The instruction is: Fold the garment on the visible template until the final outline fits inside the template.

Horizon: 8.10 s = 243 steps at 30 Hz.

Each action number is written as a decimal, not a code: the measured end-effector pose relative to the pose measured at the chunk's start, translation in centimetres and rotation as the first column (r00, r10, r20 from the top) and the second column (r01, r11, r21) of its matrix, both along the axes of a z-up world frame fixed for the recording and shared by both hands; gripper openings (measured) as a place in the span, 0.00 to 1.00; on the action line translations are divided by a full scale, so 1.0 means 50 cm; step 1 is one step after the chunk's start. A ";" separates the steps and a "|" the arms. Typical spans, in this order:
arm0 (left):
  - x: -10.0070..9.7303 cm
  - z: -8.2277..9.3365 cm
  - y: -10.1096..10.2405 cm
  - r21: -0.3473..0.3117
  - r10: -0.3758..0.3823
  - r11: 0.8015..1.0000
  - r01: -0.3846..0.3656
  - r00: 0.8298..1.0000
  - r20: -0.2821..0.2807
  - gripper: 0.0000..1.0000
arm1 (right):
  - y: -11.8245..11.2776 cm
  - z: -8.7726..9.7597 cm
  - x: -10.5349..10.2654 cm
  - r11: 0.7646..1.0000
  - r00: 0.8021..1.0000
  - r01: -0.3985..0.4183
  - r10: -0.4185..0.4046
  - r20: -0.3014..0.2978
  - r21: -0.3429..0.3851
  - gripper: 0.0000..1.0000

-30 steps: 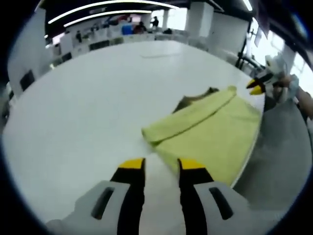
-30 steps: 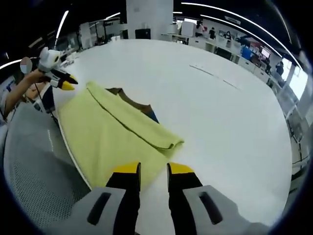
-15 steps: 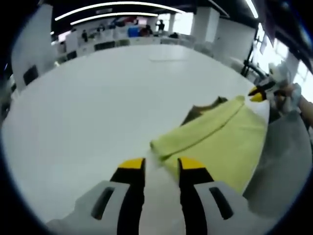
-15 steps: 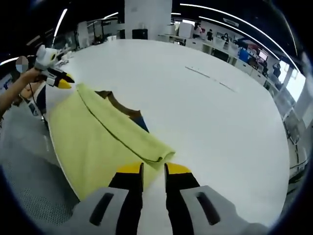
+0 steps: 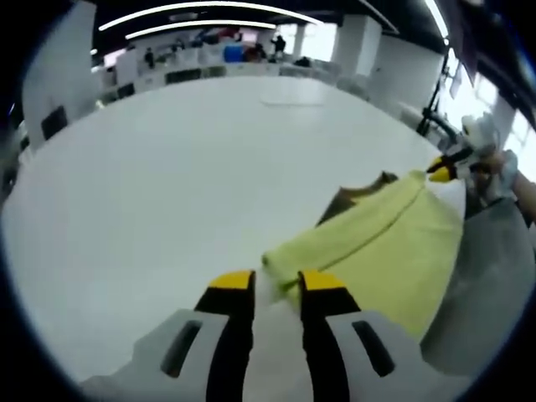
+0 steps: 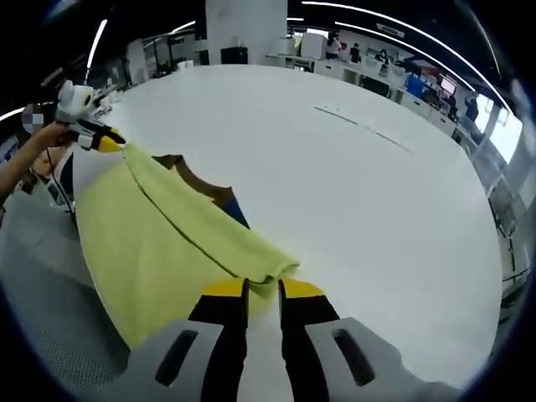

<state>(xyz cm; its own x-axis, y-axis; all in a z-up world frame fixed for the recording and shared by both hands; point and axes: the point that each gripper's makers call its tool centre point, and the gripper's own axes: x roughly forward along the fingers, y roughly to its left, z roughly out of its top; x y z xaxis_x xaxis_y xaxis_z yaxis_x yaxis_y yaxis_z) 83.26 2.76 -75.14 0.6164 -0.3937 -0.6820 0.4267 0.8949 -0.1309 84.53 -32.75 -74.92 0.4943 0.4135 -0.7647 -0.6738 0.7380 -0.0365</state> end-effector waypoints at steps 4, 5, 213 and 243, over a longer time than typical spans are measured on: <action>0.001 -0.007 -0.007 -0.014 -0.009 1.000 0.008 1.000 -0.012 0.16 | 0.005 -0.004 0.002 1.000 1.000 0.008 -0.008 -0.013 0.023 0.13; 0.001 -0.009 -0.007 -0.013 -0.009 1.000 0.009 1.000 -0.016 0.16 | 0.006 -0.005 0.001 1.000 1.000 0.008 -0.007 -0.014 0.023 0.13; -0.202 0.215 -0.126 0.054 -0.368 0.930 0.364 0.919 0.143 0.87 | 0.099 0.237 -0.184 0.964 0.947 -0.250 0.225 0.228 0.089 1.00; -0.223 0.232 -0.134 0.015 -0.357 0.933 0.359 0.921 0.156 0.99 | 0.095 0.273 -0.209 0.965 0.940 -0.242 0.208 0.271 0.098 1.00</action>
